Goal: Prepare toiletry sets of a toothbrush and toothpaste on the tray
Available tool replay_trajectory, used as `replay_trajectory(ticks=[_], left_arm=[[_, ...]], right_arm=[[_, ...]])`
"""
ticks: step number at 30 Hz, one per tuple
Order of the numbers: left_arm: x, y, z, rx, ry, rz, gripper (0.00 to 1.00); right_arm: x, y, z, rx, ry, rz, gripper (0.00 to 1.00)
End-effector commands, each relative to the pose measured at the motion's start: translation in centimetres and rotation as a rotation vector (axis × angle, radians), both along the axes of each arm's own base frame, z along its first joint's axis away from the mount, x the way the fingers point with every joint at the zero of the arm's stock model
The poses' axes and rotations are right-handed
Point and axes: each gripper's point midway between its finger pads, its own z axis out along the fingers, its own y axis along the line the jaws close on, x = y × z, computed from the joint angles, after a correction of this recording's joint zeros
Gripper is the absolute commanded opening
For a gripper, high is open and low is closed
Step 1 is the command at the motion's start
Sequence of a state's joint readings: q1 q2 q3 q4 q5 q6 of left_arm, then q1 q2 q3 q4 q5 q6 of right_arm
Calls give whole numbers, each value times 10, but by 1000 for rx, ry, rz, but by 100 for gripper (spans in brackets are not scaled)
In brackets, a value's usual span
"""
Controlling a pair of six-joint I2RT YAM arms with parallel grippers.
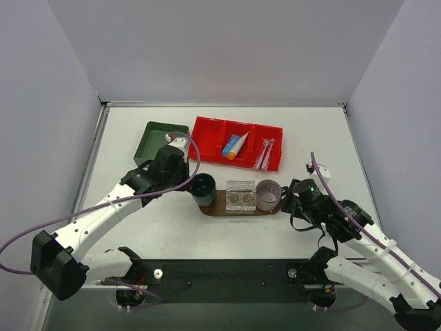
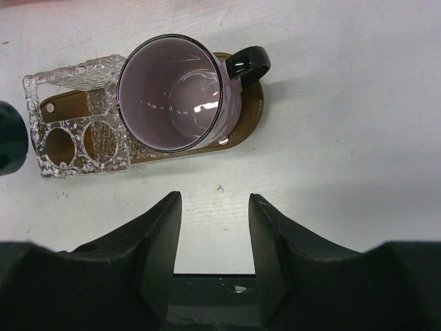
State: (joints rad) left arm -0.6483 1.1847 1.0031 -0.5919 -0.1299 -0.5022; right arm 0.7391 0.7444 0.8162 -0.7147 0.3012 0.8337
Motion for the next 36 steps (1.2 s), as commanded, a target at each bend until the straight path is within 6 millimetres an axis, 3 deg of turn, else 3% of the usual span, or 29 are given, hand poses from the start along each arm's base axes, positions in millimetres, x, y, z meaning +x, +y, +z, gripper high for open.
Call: replay_trajectory(ticks=[1,11,36], left_arm=[[11,-15,16,-75,-66,41,0],[8,-33,9,-76,-54,22,0],[13,-47,-6,-28,-41,25,0]], right_arm=[[2,-9,3,-24,-31,-23,40],[2,-9,-2,-32,-20,-24,40],[2,-12,-5,-42,-21,-31,40]])
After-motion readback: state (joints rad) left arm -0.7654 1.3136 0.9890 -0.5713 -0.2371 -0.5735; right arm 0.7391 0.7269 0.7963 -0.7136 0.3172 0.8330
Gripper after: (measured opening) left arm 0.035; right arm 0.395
